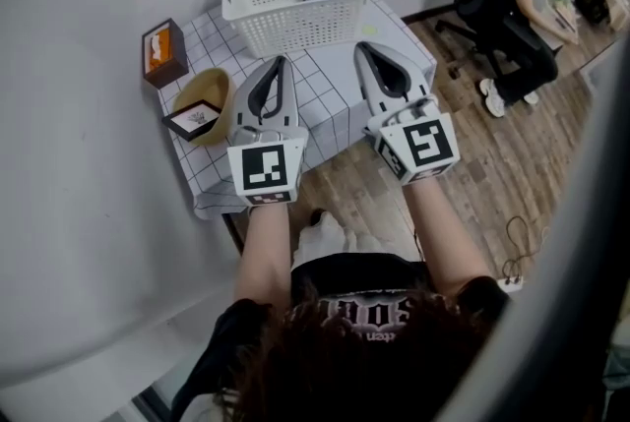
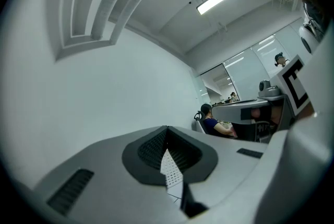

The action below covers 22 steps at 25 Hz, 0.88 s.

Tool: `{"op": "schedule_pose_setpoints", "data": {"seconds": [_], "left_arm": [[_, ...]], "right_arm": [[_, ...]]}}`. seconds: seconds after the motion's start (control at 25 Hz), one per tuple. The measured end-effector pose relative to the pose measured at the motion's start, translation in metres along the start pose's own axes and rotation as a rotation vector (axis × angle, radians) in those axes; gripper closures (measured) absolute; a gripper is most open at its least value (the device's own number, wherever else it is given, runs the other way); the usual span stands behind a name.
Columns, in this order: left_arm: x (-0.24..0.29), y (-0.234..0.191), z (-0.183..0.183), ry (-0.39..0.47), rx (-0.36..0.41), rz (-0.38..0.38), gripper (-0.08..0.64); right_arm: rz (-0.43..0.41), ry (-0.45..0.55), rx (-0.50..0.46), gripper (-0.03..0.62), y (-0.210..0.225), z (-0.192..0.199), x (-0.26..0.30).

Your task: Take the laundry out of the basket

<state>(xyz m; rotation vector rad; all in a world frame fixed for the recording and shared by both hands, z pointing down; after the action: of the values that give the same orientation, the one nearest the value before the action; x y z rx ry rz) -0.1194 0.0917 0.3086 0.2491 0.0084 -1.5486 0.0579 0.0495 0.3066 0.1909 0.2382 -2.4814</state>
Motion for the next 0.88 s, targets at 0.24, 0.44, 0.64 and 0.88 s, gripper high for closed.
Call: {"op": "schedule_pose_setpoints", "data": {"seconds": [0.24, 0.44, 0.64, 0.88], "left_arm": [[0.03, -0.009, 0.013, 0.006, 0.0, -0.003, 0.56], [0.07, -0.015, 0.021, 0.013, -0.026, 0.03, 0.56], [0.111, -0.023, 0.023, 0.022, -0.033, 0.067, 0.56], [0.153, -0.042, 0.024, 0.037, -0.033, 0.099, 0.56]], "right_arm": [[0.016, -0.004, -0.006, 0.565, 0.016, 0.012, 0.02], [0.031, -0.023, -0.024, 0.565, 0.039, 0.015, 0.045], [0.052, -0.023, -0.043, 0.565, 0.06, 0.018, 0.076], [0.071, -0.024, -0.052, 0.565, 0.082, 0.028, 0.108]]}}
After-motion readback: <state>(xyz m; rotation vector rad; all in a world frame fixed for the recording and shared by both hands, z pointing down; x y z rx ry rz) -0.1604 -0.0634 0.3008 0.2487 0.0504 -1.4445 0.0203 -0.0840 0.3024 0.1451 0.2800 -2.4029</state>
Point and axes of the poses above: the fingertips, and each gripper's own axes: x forward along the fingers, y to its right, z out of its underside, the point moved 8 cm from there along -x, backward along the fingers, and after that the axes turned 11 degrees about -z, right-handed, at the moved point
